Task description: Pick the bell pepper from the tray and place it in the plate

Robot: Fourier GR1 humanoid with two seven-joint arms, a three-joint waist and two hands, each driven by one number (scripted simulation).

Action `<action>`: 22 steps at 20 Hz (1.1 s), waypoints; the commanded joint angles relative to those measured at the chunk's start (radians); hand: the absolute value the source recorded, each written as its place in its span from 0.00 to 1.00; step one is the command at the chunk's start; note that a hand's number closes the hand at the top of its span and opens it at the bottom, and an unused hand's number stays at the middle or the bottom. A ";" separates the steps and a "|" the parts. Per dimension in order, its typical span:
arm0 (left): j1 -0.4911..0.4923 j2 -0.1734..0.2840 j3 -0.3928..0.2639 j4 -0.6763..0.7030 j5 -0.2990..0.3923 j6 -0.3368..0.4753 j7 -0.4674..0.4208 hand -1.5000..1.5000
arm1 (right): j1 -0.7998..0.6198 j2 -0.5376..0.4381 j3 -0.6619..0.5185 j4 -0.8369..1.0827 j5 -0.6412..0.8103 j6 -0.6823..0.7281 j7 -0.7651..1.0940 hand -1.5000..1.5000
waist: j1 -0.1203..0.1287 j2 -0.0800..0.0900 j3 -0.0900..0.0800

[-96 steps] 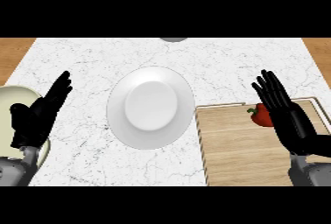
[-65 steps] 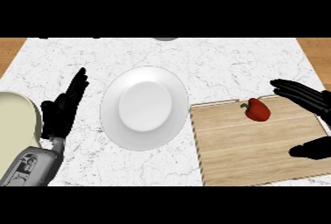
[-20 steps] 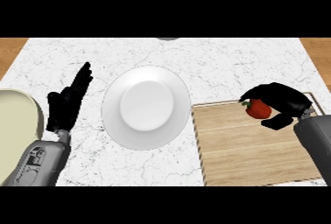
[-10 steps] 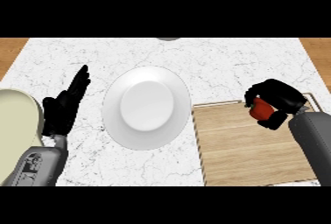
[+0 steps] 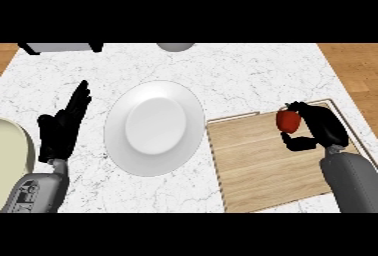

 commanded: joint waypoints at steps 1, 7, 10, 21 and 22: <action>0.015 0.001 0.009 -0.007 -0.008 0.018 0.002 0.50 | 0.110 0.100 -0.022 -0.173 0.019 -0.099 0.213 1.00 | -0.032 -0.004 0.009; 0.018 -0.001 -0.001 -0.027 0.010 -0.014 -0.003 0.50 | 0.222 0.228 0.119 -0.624 0.123 -0.156 0.358 1.00 | 0.012 0.012 0.012; 0.023 0.011 -0.004 -0.034 0.011 -0.034 -0.016 0.50 | 0.231 0.297 0.253 -0.803 0.185 -0.107 0.410 1.00 | 0.034 0.016 0.012; -0.057 -0.035 -0.042 -0.041 -0.022 -0.030 0.035 0.50 | -0.107 0.317 0.617 -0.653 0.081 -0.124 0.958 1.00 | 0.097 0.039 0.016; -0.014 -0.046 -0.044 -0.026 -0.031 -0.022 -0.017 0.50 | -0.128 0.317 0.616 -0.598 0.061 -0.178 0.955 1.00 | 0.096 0.040 0.016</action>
